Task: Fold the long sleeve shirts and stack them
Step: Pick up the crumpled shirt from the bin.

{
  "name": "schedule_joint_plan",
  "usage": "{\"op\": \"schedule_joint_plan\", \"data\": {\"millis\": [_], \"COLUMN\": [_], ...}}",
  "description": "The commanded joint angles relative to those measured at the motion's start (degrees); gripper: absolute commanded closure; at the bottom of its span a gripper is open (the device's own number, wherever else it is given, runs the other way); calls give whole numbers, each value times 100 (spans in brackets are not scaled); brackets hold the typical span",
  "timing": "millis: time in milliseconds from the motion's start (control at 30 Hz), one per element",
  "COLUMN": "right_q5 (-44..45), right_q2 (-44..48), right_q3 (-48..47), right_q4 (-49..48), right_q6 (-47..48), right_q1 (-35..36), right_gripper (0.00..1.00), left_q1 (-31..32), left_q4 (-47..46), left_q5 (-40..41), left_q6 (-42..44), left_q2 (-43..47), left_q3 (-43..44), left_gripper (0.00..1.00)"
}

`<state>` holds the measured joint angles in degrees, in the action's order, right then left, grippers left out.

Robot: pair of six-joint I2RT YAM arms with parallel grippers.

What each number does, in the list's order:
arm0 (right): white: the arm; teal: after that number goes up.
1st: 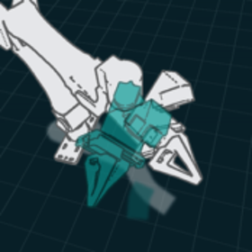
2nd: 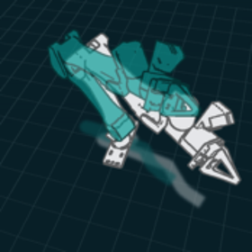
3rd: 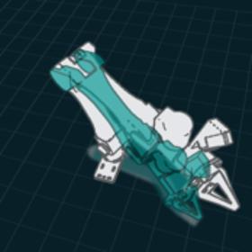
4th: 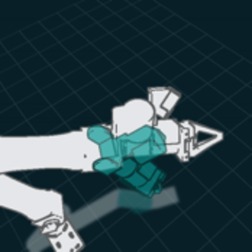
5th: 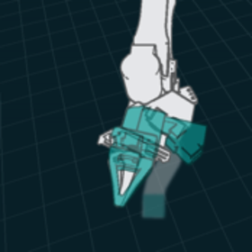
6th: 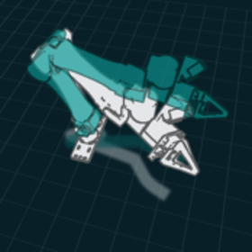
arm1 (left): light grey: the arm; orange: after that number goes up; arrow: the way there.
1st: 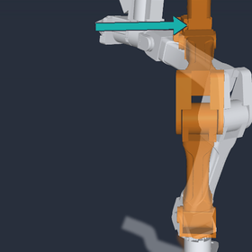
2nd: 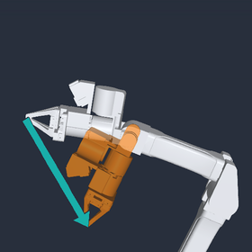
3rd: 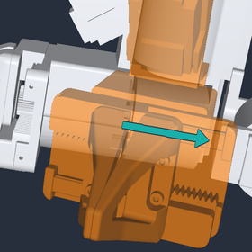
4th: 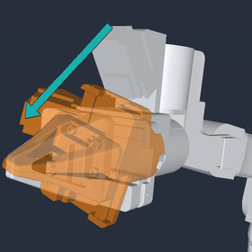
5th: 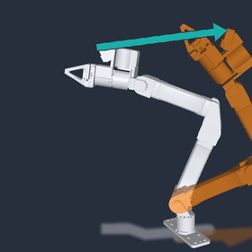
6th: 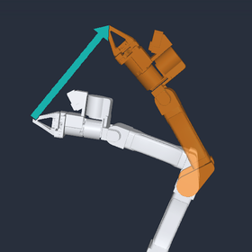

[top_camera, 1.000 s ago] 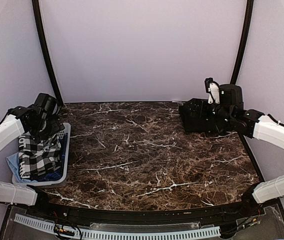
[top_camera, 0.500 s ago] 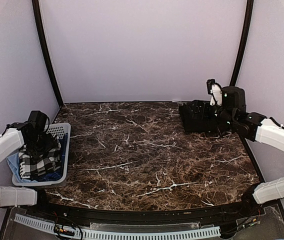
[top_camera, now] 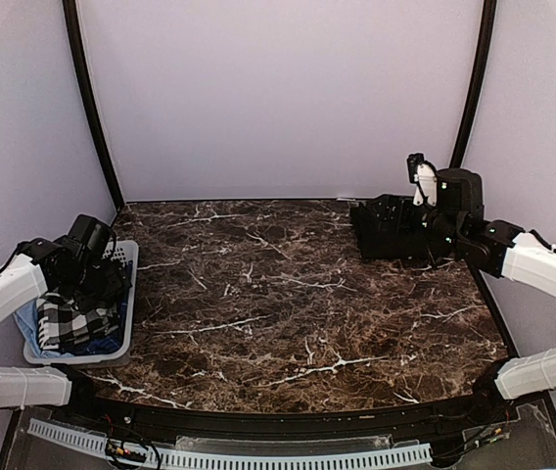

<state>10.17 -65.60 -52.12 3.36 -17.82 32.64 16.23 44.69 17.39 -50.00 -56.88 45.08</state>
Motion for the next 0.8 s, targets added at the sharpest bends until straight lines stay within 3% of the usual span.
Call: {"op": "schedule_joint_plan", "data": {"millis": [0, 333, 467, 567, 633, 767], "right_q5": [59, 55, 28, 37, 47, 37], "right_q2": [80, 156, 187, 220, 247, 242], "right_q3": [26, 114, 98, 97, 105, 97], "right_q4": [-233, -270, -267, -268, -289, -309], "right_q6": [69, 22, 25, 55, 65, 77], "right_q1": [51, 54, 50, 51, 54, 53], "right_gripper": [1, 1, 1, 1, 2, 1], "left_q1": [106, 100, 100, 100, 107, 534], "left_q4": [534, 129, -64, -208, -410, -1119], "left_q5": [504, 1216, 1406, 1441, 1231, 460], "left_q6": [-427, -383, -101, 256, 653, 1741], "left_q2": [-121, -392, -550, -594, -566, -548], "left_q3": [126, -54, 86, 391, 645, 1276], "left_gripper": [22, 41, 66, 93, 100, 100]}}
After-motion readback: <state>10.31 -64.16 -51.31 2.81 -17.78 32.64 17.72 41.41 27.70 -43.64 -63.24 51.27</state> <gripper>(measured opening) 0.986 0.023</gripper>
